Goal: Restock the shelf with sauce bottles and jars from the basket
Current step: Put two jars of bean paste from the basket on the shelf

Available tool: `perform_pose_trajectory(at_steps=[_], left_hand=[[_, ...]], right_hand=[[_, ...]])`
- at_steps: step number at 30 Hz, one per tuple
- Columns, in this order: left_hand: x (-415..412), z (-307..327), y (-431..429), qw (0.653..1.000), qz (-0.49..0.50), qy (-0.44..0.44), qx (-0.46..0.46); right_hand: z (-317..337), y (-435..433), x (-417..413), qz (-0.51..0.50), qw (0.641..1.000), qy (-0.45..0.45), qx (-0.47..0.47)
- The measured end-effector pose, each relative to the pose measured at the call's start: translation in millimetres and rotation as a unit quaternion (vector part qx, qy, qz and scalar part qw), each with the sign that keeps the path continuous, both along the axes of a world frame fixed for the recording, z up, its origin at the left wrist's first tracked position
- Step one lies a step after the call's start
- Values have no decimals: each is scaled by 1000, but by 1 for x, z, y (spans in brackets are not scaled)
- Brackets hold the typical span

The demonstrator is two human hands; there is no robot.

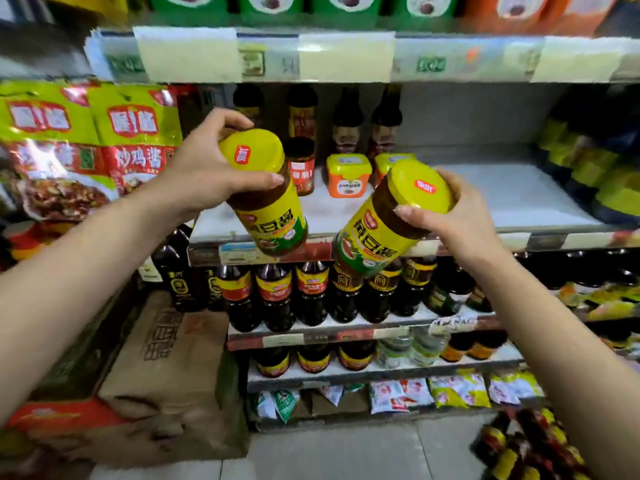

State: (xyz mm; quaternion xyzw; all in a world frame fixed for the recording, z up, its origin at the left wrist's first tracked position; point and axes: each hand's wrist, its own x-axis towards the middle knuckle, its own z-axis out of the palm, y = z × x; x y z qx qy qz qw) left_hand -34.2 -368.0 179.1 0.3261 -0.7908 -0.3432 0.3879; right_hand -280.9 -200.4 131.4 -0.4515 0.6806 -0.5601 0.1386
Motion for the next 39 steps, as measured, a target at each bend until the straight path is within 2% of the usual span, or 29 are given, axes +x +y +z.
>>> perform_pose_trajectory(at_steps=[8,16,25,35,39], left_hand=[[-14,-1,-36,991,88,-93,-23],[-26,0,-72,985,124,-116,-27],[-38,-1,-100,977,95,-192,21],[-41,-4,-124,977,18,-207,41],[-43,-8,-128,977,6,-208,41]], right_hand=[[12,-97,-11,77,996,46,-8],[25,-147,-12,101,992,70,4],[28,-179,-11,133,980,125,77],[28,-193,-14,221,964,77,125],[21,-195,-13,201,973,60,93]])
